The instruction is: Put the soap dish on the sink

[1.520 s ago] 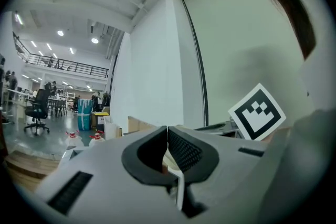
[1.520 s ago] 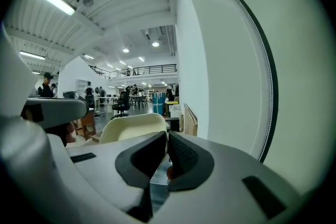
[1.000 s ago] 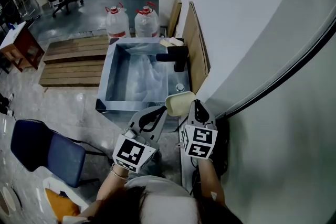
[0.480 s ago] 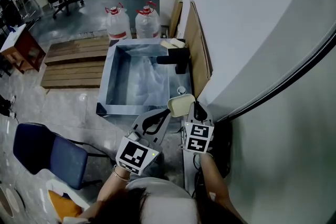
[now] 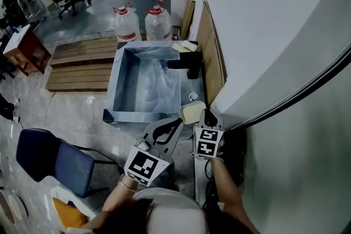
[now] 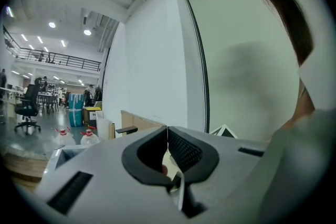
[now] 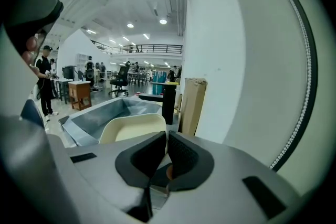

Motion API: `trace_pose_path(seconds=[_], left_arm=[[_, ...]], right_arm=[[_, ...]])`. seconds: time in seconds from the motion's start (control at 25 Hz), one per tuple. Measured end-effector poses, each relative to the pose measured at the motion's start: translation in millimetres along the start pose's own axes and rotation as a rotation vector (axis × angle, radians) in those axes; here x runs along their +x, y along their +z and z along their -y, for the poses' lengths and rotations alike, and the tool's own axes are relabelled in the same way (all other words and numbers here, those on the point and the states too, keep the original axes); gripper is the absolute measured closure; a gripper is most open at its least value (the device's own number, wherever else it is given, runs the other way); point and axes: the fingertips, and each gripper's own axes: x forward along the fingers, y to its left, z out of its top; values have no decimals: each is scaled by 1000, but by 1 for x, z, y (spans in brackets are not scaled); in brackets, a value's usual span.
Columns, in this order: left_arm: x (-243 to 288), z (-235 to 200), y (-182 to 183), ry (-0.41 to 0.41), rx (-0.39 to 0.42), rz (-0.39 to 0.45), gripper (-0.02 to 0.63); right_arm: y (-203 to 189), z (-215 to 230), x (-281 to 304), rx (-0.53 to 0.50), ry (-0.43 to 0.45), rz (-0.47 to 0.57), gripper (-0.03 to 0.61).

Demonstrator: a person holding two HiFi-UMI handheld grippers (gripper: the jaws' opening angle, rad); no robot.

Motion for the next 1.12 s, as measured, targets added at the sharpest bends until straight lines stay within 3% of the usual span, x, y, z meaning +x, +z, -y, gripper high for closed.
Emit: trace_pose_path(seconds=[0.16,0.32,0.48,0.64,1.12], left_arm=[[3,-4,-2,-7,41,5,604],[4,-9,-6,10,1,-20,604],[7,-13,-8,1,48,-14,604],[7,-16,-14,22,-15,-39,604],[7,-24,-17,27,-10,-42,604]], right_arm=[[-12,1,13,-4,-1,-22,542],[-22,2,24,-13,-3,-51,542],[-27,2,34,-44,-7,-70,542],[-35,4,43,-52,-8,-81,541],[-55,6,60,-22,-24,-117,543]])
